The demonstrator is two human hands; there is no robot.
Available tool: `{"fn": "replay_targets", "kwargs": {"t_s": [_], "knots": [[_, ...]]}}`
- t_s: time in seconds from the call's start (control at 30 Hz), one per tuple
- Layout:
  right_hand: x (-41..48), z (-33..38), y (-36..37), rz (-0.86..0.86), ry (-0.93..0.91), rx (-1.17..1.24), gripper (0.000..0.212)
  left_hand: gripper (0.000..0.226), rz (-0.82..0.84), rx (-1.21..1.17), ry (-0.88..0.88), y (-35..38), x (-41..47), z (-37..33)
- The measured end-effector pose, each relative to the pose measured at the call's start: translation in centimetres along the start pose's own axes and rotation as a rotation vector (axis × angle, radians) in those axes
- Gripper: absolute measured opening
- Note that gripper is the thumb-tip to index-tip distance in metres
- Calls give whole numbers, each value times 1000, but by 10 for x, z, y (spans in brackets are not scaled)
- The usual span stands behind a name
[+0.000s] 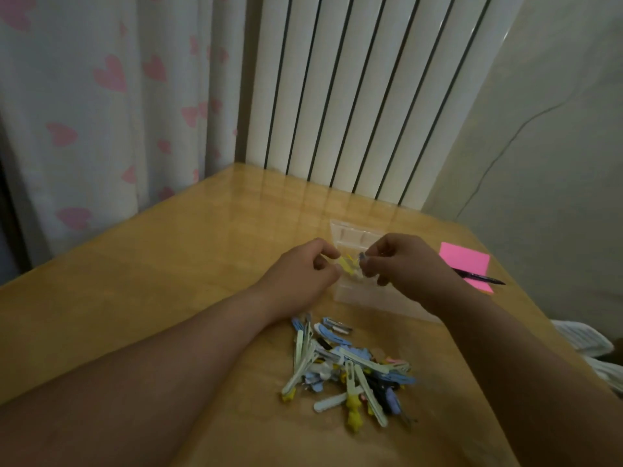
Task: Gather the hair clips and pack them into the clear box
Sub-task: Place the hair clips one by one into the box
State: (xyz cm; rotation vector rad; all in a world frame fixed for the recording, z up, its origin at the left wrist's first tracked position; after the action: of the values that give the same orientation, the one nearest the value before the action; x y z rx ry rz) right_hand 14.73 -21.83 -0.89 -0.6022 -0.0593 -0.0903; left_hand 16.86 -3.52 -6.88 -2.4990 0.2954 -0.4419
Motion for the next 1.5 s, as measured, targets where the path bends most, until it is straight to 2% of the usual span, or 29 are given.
{"fn": "replay_targets", "kwargs": {"t_s": [0.17,0.47,0.63,0.73,0.8,0.9,1.03,1.13,1.4,1.5], "knots": [[5,-10,9,15,73,-5,11,21,-35,33,-5,0,4,3],[20,-8,34,81,98,-273,20,18,-46,32,-16,0,5,3],[6,-1,22,-52,-63,-341,22,18,-37,42,-16,-2,3,3],[-21,10,10,-203,-228,-238,15,18,-35,47,-16,-3,2,1],[-40,15,4,-223,-327,-130,10,19,-31,57,-16,-3,0,-1],[-58,16,11,-68,-369,-89,7,19,-34,58,-21,-3,-2,-3],[-64,9,35,174,-362,-316,17,16,-79,24,-43,-8,-4,-2],[-63,4,49,273,-390,-483,25,15,-90,14,-64,-9,-3,2],[-66,10,56,225,-503,-635,28,12,-102,46,-40,-8,0,3],[-68,13,54,200,-523,-612,28,15,-92,55,-17,-7,-2,-1]]}}
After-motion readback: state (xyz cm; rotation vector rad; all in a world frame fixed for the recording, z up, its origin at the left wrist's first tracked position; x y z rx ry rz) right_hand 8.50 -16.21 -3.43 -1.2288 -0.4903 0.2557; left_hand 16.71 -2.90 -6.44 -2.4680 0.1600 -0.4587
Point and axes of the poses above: each hand's wrist, its own x-axis towards the middle knuckle, its own y-axis out of the palm, z = x × y, the point moved 6 cm from there along x, towards the middle knuckle, and after that the axes turned 12 degrees about x, right-handed, at the moved point
